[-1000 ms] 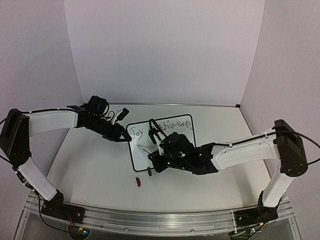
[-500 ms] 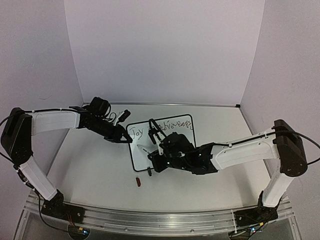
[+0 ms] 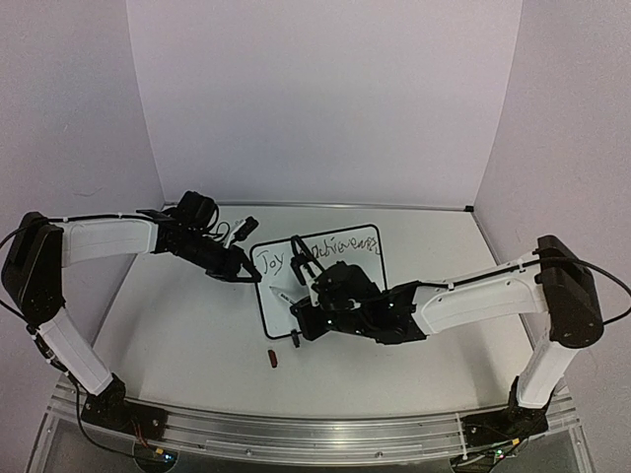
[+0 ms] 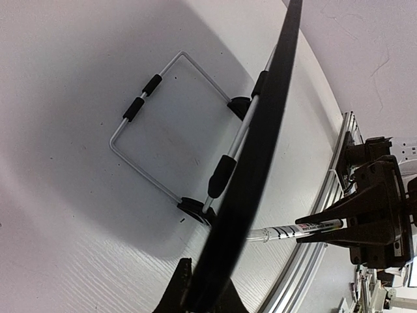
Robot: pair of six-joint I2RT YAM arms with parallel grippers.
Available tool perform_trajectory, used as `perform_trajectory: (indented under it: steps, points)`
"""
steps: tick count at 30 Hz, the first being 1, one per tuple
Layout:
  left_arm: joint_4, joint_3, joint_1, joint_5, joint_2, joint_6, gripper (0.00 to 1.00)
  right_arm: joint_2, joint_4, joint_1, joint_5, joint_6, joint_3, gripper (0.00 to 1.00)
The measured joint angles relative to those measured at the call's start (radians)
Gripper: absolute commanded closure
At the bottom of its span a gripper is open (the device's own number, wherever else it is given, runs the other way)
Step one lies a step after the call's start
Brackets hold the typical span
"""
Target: Write a sentence on the whiteboard
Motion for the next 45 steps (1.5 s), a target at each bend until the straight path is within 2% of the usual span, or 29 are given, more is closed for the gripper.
perform_trajectory:
  steps: [17, 45]
  points:
    - [-0.001, 0.0, -0.004, 0.0, 0.0, 0.002, 1.0, 0.014, -0.017, 0.005, -0.011, 0.0, 0.026, 1.0]
    - [-0.003, 0.0, -0.007, -0.007, 0.0, 0.008, 1.0, -0.032, -0.046, 0.016, 0.02, 0.02, -0.047, 1.0]
